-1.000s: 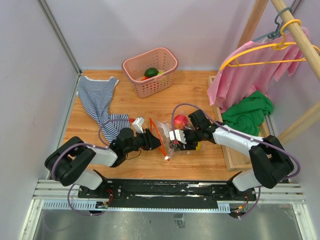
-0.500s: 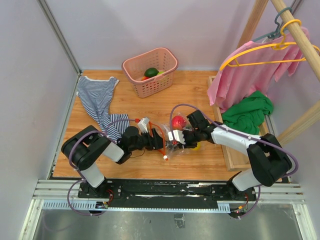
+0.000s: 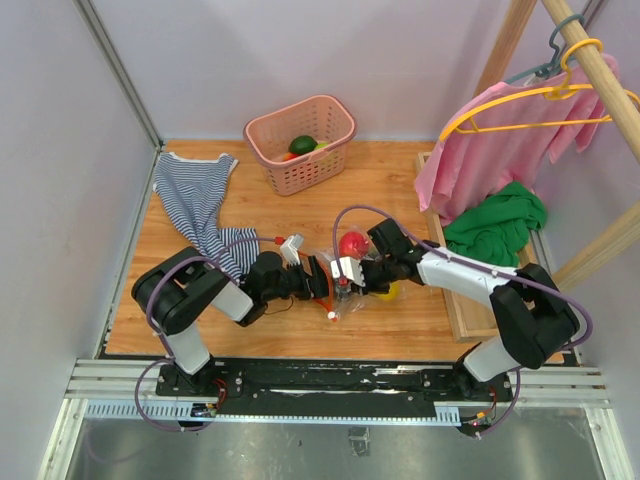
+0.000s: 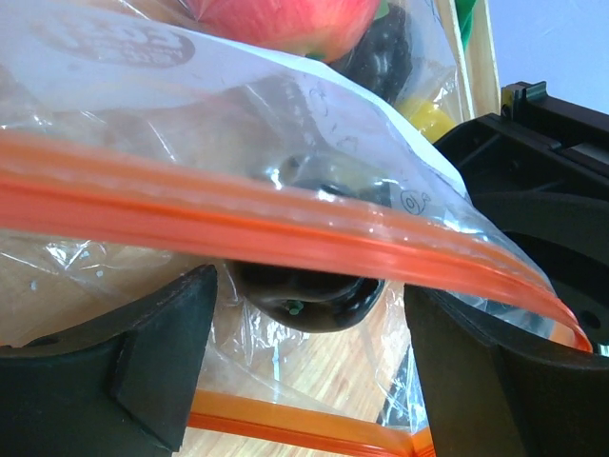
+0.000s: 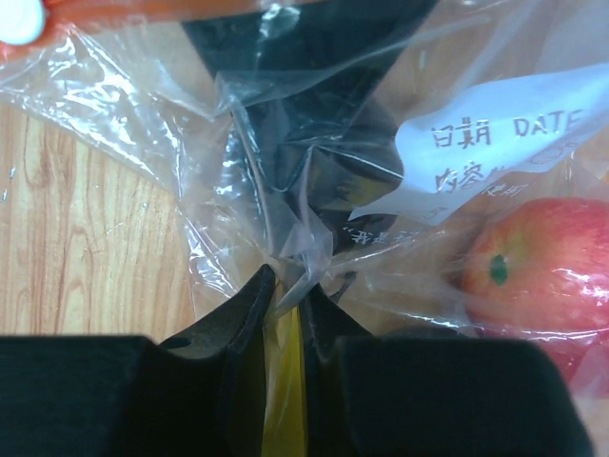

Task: Open the zip-top bag and remove the fake food
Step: Pick up the fake fruit from the zipper food storage bag.

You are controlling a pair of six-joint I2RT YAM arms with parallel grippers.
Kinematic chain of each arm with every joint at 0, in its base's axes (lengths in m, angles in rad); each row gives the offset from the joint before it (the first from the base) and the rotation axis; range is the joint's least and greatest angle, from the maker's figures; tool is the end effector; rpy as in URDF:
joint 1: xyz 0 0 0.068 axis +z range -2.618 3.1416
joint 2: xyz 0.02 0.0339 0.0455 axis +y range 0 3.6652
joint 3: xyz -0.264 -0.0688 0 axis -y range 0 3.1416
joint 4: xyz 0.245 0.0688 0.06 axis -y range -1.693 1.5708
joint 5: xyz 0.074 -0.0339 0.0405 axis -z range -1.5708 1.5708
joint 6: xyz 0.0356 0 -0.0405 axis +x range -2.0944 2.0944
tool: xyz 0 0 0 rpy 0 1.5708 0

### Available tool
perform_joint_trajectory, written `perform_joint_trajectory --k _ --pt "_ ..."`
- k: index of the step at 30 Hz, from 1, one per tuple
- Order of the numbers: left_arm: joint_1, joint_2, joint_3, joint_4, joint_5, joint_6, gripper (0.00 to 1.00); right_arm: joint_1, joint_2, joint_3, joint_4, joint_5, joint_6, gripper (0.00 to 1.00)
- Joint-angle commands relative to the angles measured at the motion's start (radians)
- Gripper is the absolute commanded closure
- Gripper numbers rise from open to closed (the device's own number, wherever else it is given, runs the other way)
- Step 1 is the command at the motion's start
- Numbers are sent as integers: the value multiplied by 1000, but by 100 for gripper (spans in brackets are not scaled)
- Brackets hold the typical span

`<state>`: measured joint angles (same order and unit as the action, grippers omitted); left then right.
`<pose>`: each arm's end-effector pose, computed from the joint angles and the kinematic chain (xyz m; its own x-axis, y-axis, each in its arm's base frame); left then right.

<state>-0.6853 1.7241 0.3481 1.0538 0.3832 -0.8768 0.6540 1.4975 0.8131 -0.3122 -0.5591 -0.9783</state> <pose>0.1992 -0.1800 0.1118 -0.8191 -0.2513 -0.5157 0.3626 0.4698 -0.8049 0.2147 0.1884 0.1809 0.2454 -0.6980 -0.6728 -0.9685 -0.1459 -0.2019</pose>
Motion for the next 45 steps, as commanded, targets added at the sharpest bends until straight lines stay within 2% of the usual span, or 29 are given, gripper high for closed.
perform_joint_trajectory --k 1,12,18,22,25,29,35,45 --pt "-17 21 20 46 15 -7 16 23 13 41 -7 -17 51 86" --pt "-35 49 35 53 1 -27 11 27 28 60 -3 -83 117 93" --pt "-45 70 56 52 6 -35 12 27 37 65 14 -106 160 98" --pt "-48 86 61 59 11 -48 20 27 39 63 28 -95 176 99" --pt "-48 91 51 74 9 -60 36 23 34 60 31 -67 171 99" --pt "-47 72 24 77 -11 -61 48 4 18 52 31 -45 156 99" --pt "-41 16 -24 59 -41 -51 55 -40 -6 34 28 0 119 99" --pt "-31 -97 -138 65 -78 -70 56 -81 -5 34 3 52 83 99"
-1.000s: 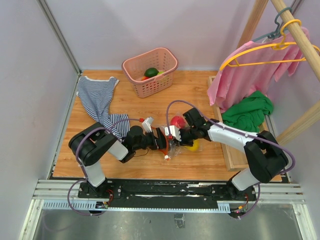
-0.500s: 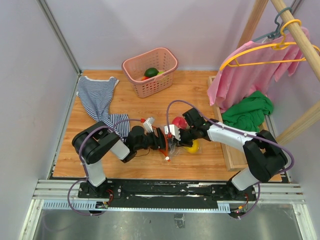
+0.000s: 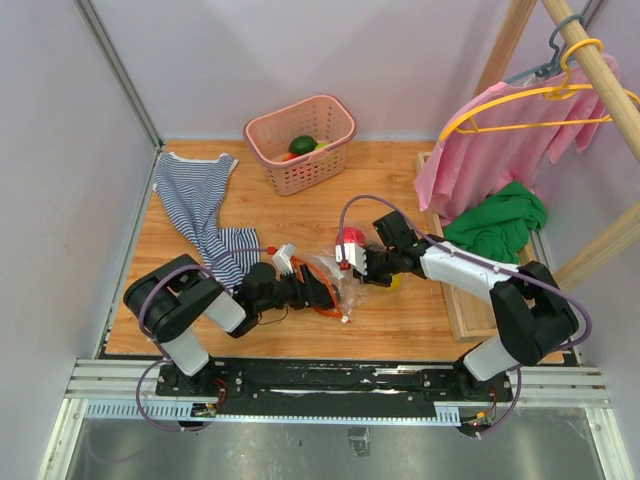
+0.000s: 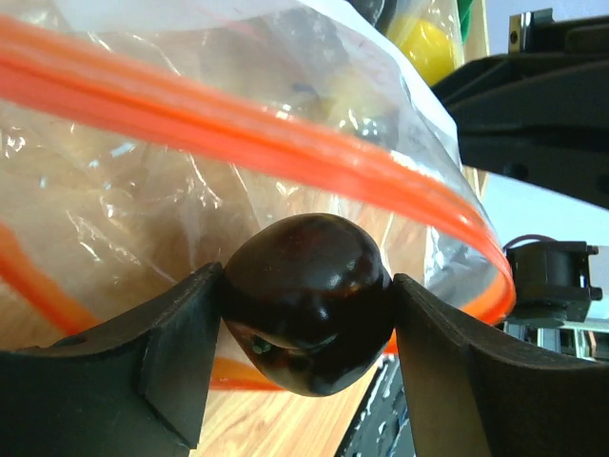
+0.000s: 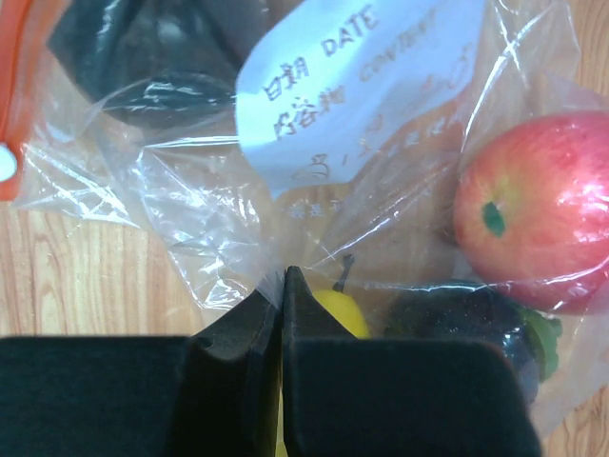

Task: Open the zip-top bag and remove the fake food
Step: Pick up the fake fruit from the zipper food storage bag.

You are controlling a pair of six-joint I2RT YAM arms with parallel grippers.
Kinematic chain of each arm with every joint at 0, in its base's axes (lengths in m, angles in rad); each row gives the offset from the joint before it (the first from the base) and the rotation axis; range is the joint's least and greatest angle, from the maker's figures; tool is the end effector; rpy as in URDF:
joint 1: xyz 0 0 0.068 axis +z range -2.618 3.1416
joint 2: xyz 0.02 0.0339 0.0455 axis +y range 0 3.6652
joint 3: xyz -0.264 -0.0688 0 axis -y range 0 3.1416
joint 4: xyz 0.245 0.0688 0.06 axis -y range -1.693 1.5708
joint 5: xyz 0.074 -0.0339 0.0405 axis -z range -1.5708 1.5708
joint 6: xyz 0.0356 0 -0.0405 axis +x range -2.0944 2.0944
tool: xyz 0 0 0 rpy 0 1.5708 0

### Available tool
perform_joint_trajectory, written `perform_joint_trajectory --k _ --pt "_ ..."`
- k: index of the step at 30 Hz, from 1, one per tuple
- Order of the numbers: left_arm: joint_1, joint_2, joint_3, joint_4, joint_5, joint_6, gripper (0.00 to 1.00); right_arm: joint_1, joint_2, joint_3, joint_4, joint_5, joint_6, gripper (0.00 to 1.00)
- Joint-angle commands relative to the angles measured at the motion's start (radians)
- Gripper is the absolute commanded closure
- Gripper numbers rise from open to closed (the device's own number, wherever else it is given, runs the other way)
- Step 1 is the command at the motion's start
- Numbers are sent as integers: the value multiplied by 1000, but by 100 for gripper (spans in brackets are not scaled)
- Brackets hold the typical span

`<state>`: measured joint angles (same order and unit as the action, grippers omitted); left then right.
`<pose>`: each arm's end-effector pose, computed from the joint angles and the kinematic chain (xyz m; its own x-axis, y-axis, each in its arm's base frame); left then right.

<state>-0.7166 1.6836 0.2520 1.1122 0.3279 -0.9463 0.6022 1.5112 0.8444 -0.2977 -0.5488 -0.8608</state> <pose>0.1775 -0.1698 0.1077 -0.8299 -0.2956 -0.4731 0.3063 0.4673 -0.8294 0.2313 0.1815 0.1869 0.1108 -0.7089 -0.6965 -0.9883 -0.0045 -0.1527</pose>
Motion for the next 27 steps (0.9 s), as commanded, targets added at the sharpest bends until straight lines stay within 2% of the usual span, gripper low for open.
perform_joint_trajectory --k 1,11,16,23,27 --pt "0 -73 -50 0 -27 0 57 -32 -19 3 -12 42 -36 99" --pt "3 -250 -86 -186 -54 46 57 -51 -40 14 -47 17 -41 97" --pt "3 -367 -88 -313 -66 73 57 -60 -68 20 -71 -26 -44 83" --pt "3 -560 -64 -542 -112 130 58 -68 -112 25 -107 -83 -55 56" --pt "3 -660 -35 -664 -139 160 57 -71 -146 27 -135 -120 -69 46"
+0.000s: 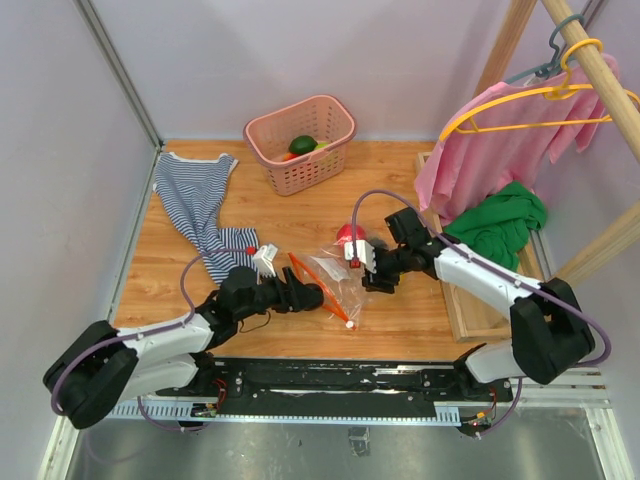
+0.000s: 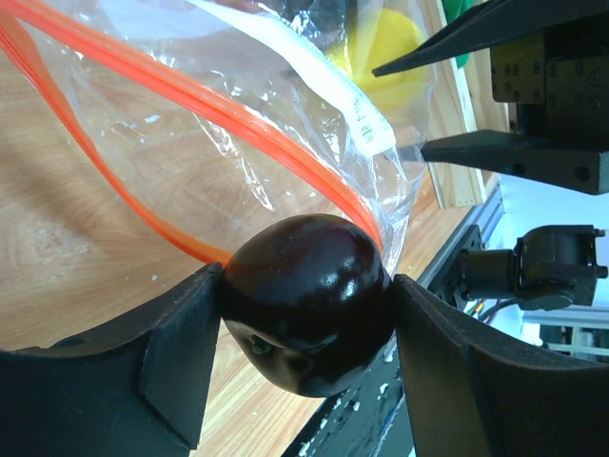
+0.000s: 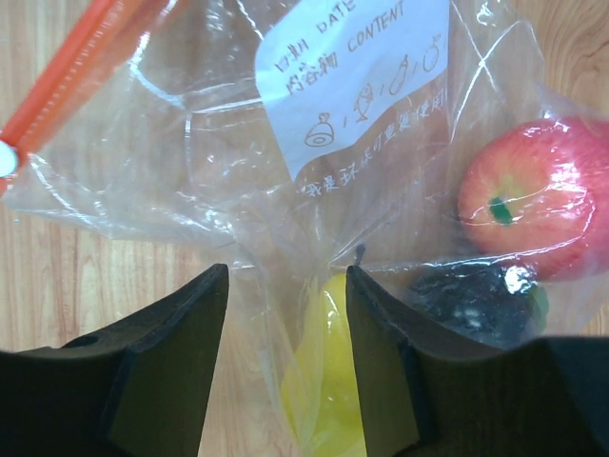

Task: Open the zip-top bag and remove the fake food
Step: Pick up the fake fruit from the zipper food storage bag.

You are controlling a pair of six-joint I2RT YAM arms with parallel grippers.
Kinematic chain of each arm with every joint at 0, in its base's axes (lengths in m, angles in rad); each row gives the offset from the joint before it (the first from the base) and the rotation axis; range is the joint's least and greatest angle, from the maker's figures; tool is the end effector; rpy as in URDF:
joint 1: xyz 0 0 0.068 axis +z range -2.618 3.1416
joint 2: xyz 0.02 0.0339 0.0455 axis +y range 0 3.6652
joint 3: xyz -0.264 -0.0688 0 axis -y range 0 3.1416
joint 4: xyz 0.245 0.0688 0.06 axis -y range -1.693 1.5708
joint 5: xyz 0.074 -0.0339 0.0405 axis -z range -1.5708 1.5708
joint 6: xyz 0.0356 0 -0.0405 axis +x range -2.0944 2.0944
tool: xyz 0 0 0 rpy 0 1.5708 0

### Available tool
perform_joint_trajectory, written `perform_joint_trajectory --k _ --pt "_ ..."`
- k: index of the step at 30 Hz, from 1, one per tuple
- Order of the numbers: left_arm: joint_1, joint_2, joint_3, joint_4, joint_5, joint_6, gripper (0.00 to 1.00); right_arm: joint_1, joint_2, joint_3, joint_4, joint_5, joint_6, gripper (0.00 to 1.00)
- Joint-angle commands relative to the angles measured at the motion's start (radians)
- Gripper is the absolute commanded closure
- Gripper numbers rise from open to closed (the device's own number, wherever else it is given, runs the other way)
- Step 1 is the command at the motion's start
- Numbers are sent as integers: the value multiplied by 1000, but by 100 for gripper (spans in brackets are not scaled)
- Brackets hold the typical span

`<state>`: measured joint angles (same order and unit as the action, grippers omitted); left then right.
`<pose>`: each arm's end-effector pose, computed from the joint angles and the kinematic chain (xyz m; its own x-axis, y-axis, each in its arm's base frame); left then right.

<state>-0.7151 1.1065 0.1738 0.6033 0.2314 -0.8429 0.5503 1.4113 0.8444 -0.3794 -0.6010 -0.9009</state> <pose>0.1447 -0.1365 0.1534 -0.7613 -0.3013 -0.5741 0.3513 0.5526 -0.7558 0.2259 0.1622 0.2093 0.1297 -0.6790 -0.7226 -0.9848 -0.0034 -0.1735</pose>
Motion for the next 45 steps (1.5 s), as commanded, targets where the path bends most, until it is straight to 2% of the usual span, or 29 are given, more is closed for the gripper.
perform_joint_trajectory --k 1,9,20,27,36,45 --pt "2 -105 50 -184 -47 63 58 -21 -53 28 -64 -80 -38 43" --pt "2 -246 100 -304 -52 70 58 -35 -117 41 -156 -182 -97 32" --pt "2 -285 169 -279 9 44 58 -73 -195 70 -238 -328 -132 26" --pt "2 -278 182 -195 57 5 59 -99 -214 118 -303 -421 -127 23" --pt "2 -227 170 -21 126 -86 59 -101 -209 195 -317 -547 -30 19" --pt "0 -153 145 201 130 -207 59 -86 -205 193 -123 -544 221 13"
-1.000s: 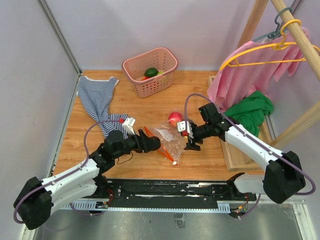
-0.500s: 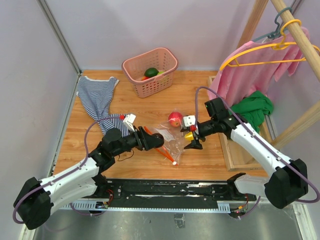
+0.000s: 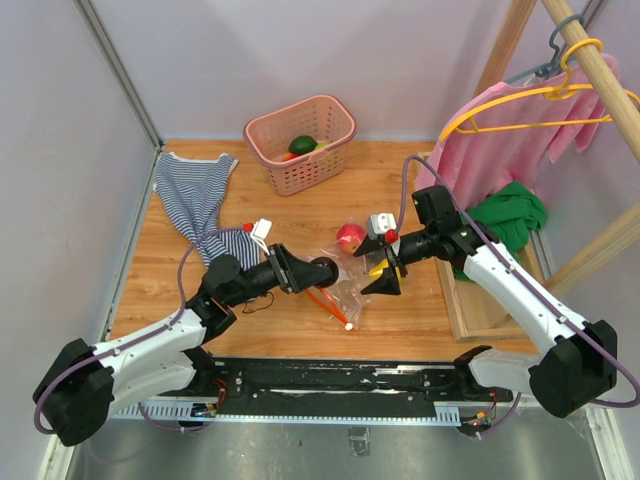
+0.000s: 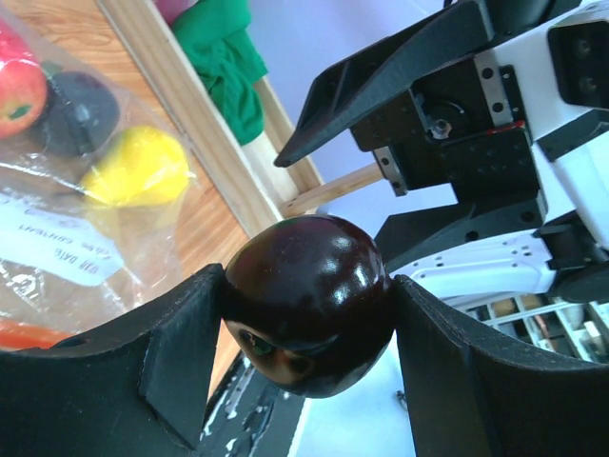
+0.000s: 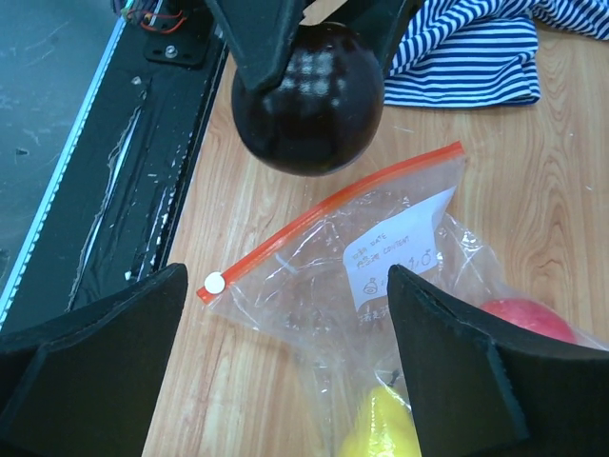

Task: Open the zip-top bag and remove the fake food
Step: Pick up the fake fruit from the zipper food storage bag.

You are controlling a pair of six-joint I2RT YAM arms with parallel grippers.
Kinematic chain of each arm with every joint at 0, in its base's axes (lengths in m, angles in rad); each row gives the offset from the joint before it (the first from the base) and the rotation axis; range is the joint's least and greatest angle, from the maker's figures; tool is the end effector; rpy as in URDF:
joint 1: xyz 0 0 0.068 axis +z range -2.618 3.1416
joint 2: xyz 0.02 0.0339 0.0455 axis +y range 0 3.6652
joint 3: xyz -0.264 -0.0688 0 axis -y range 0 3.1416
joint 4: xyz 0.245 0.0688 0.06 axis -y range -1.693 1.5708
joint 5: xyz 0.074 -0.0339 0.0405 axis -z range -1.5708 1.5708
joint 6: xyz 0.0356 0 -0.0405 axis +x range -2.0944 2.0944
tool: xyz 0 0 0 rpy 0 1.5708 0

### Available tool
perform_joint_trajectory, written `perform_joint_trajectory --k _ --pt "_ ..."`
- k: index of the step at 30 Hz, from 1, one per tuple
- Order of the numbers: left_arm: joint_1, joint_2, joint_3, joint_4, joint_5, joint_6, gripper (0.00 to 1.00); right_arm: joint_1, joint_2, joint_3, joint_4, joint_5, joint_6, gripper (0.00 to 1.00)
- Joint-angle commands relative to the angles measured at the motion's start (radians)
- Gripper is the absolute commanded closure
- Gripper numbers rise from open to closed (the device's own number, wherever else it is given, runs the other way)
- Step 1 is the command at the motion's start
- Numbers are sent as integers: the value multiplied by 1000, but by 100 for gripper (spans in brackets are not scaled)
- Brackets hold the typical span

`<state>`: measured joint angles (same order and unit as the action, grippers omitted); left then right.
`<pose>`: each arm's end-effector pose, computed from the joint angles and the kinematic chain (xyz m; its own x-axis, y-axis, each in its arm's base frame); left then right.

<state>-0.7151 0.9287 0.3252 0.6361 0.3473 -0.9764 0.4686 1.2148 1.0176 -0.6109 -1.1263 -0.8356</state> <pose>0.1469 -0.1436 0.2388 -0.7098 -0.4154 -0.5689 0.5095 0.2550 -0.8218 0.2011 0.1378 0.3072 0.1241 -0.2946 -0.9475 -0.9819 -0.1738 -0.0746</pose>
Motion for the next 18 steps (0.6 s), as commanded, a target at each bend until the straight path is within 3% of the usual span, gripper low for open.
perform_joint_trajectory --k 1,8,18 --pt "0 36 -12 197 13 -91 59 1 -7 21 133 -5 182 12" --pt "-5 133 -36 369 9 -205 60 59 6 34 248 51 286 10" --pt "-40 197 -15 404 -11 -238 60 185 33 64 247 145 235 10"
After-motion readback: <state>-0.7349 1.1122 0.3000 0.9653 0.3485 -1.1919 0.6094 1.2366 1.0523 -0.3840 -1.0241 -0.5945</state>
